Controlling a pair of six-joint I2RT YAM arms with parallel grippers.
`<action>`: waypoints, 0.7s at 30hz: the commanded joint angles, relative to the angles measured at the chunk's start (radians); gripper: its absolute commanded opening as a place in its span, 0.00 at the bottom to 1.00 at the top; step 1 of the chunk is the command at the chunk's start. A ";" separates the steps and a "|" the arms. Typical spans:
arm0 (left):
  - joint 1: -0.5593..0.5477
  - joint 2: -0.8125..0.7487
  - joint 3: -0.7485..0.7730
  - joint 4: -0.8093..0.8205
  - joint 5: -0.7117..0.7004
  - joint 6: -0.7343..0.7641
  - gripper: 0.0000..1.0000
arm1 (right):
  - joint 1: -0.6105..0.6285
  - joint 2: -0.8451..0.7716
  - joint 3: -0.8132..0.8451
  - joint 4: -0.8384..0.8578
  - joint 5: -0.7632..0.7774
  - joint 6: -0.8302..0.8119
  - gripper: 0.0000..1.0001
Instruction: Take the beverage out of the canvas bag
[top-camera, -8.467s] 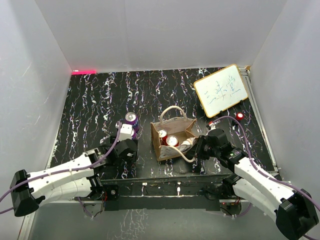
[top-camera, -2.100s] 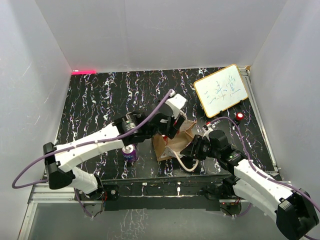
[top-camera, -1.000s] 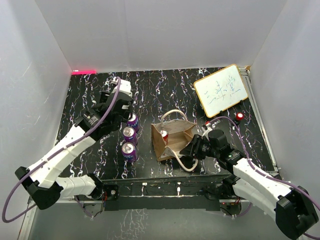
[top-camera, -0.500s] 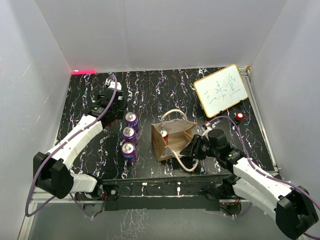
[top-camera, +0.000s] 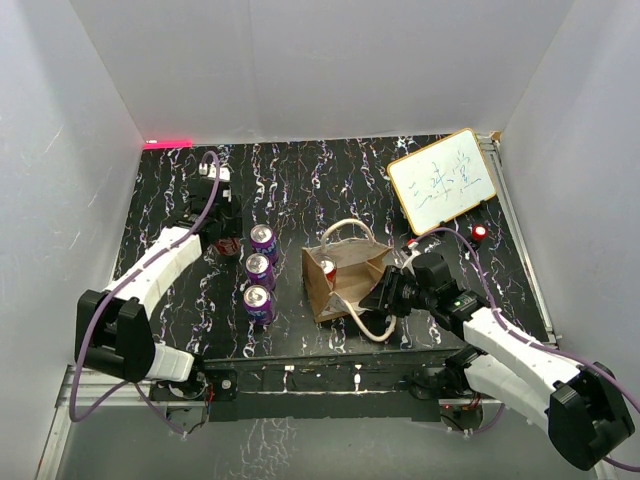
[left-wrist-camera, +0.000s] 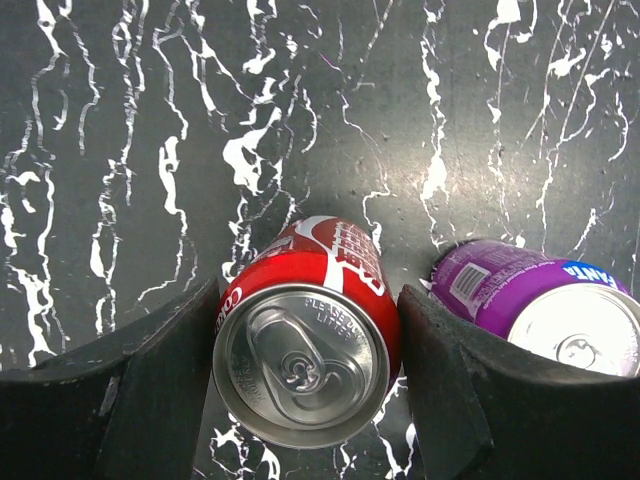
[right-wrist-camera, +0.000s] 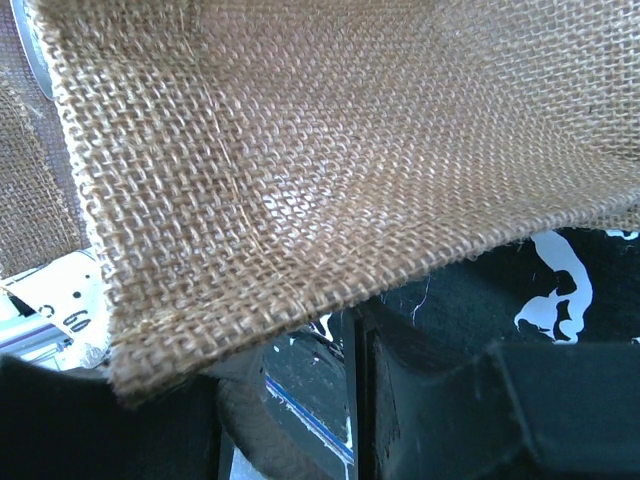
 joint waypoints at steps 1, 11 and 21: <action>0.010 0.016 0.004 0.088 0.056 0.000 0.00 | -0.002 0.011 0.030 -0.014 0.043 -0.016 0.41; 0.016 0.085 0.011 0.092 0.107 0.013 0.00 | -0.001 0.029 0.036 -0.002 0.036 -0.020 0.41; 0.017 0.088 0.002 0.092 0.115 0.017 0.25 | -0.002 0.014 0.022 -0.001 0.027 -0.018 0.41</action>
